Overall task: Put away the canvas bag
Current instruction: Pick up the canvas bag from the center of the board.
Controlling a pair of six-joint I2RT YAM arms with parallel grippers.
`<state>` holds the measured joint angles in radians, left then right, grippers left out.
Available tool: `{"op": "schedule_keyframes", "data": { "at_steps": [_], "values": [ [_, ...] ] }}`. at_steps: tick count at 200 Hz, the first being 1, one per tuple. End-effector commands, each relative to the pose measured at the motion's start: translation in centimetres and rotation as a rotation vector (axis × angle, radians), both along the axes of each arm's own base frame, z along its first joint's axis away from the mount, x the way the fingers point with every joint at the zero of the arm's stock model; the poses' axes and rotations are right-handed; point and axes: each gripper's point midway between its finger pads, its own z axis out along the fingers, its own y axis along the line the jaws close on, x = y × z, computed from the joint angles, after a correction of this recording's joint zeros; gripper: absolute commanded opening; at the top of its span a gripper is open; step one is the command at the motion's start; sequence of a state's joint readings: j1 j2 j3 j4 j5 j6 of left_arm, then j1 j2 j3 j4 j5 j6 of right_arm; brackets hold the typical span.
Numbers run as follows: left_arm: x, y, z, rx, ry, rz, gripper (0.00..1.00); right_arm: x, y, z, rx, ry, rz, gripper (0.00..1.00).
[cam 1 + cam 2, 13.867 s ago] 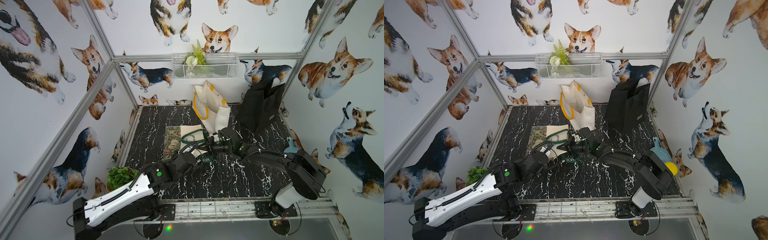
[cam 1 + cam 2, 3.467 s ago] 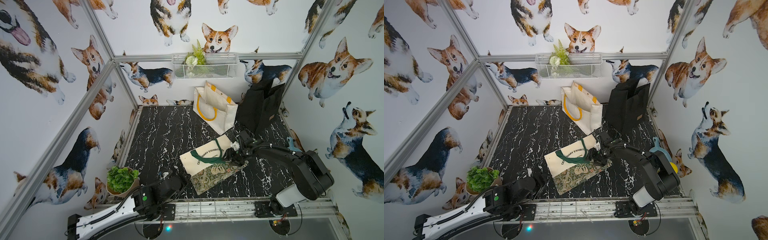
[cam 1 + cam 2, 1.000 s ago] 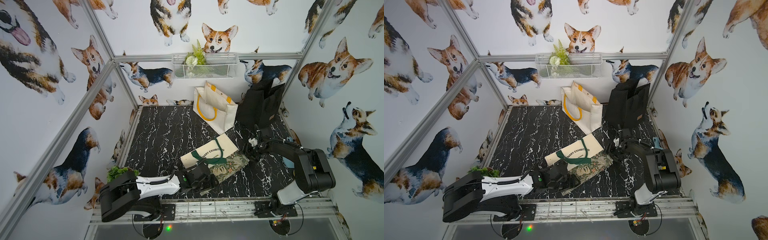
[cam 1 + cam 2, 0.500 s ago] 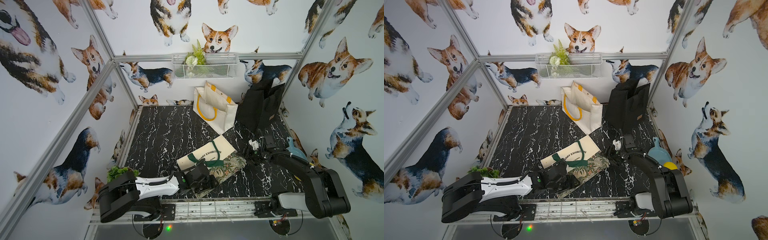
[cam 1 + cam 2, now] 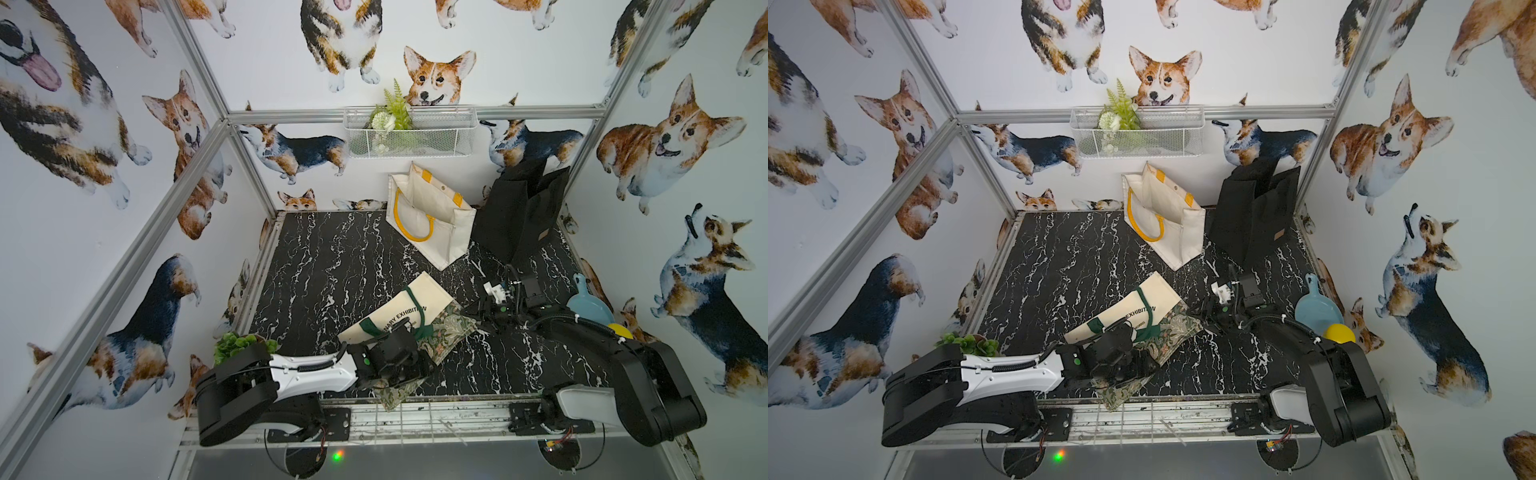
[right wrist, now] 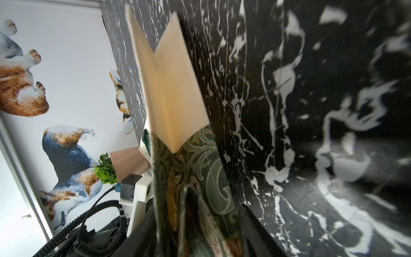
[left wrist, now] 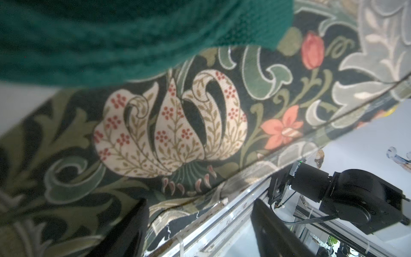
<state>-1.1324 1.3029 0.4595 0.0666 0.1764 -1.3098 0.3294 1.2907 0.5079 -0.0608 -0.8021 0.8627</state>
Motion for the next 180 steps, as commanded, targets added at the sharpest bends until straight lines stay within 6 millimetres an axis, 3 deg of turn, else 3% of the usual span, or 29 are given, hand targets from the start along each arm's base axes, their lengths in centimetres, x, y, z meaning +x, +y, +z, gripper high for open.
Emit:
{"op": "schedule_keyframes", "data": {
  "at_steps": [1, 44, 94, 144, 160, 180],
  "values": [
    [-0.2, 1.3, -1.4, 0.072, 0.023, 0.018, 0.76, -1.6, 2.2, 1.1, 0.143, 0.053, 0.076, 0.58],
    [-0.2, 1.1, -1.5, 0.070, 0.025, 0.015, 0.76, -2.9, 3.8, 0.3, 0.207, 0.093, 0.108, 0.57],
    [-0.2, 1.2, -1.5, 0.069, 0.025, 0.015, 0.76, -2.7, 4.8, 1.4, 0.254, 0.096, 0.109, 0.66],
    [-0.3, 1.2, -1.5, 0.066, 0.025, 0.015, 0.76, -3.9, 5.4, -0.1, 0.234, 0.166, 0.134, 0.72],
    [-0.3, 1.2, -1.5, 0.065, 0.024, 0.015, 0.76, -4.2, 6.0, -0.4, 0.245, 0.179, 0.150, 0.71],
    [-0.3, 1.3, -1.5, 0.066, 0.024, 0.014, 0.76, -4.2, 6.2, -0.6, 0.231, 0.171, 0.147, 0.62]
  ]
}}
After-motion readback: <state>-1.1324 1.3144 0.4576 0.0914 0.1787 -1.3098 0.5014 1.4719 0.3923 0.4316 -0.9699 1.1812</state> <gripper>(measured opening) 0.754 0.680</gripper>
